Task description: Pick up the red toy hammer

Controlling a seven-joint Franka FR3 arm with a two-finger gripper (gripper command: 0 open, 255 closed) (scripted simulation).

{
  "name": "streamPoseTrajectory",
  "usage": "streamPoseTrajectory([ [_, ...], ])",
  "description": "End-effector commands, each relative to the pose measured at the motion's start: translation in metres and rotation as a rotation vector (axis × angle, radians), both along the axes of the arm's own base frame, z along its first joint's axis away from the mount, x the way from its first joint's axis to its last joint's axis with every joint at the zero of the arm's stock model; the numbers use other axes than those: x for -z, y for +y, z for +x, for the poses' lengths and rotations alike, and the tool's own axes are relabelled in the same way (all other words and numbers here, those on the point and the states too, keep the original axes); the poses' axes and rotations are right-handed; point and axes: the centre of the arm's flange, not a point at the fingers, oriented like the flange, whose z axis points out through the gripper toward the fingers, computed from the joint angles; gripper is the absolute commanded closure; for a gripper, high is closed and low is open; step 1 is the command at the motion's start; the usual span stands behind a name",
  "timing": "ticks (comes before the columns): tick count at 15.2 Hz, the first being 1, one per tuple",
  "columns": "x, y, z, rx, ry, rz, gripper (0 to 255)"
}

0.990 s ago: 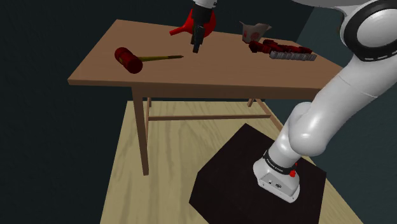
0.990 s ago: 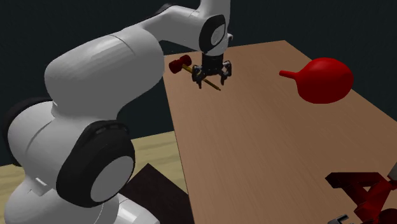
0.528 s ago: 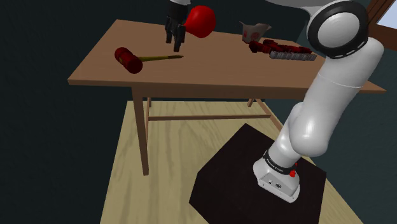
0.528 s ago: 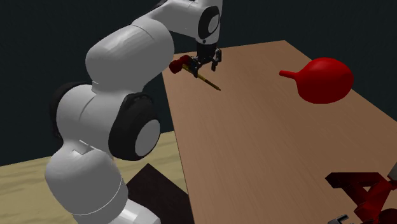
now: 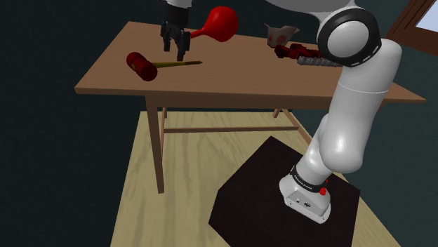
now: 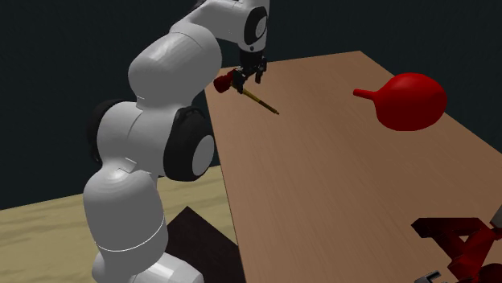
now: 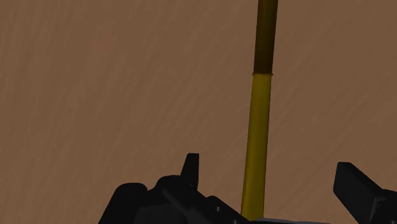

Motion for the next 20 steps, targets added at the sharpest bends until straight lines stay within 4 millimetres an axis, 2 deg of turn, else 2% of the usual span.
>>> streamPoseTrajectory([
  [1, 0.011, 0.0, 0.002, -0.004, -0.001, 0.0, 0],
  [4, 0.029, 0.0, 0.002, -0.004, -0.001, 0.0, 0],
  [6, 0.029, 0.0, 0.002, -0.004, -0.001, 0.0, 0],
  [7, 0.029, 0.0, 0.001, -0.004, -0.001, 0.0, 255],
  [16, 0.029, 0.0, 0.002, -0.004, -0.001, 0.0, 255],
  [20, 0.008, 0.0, 0.002, -0.004, -0.001, 0.0, 255],
])
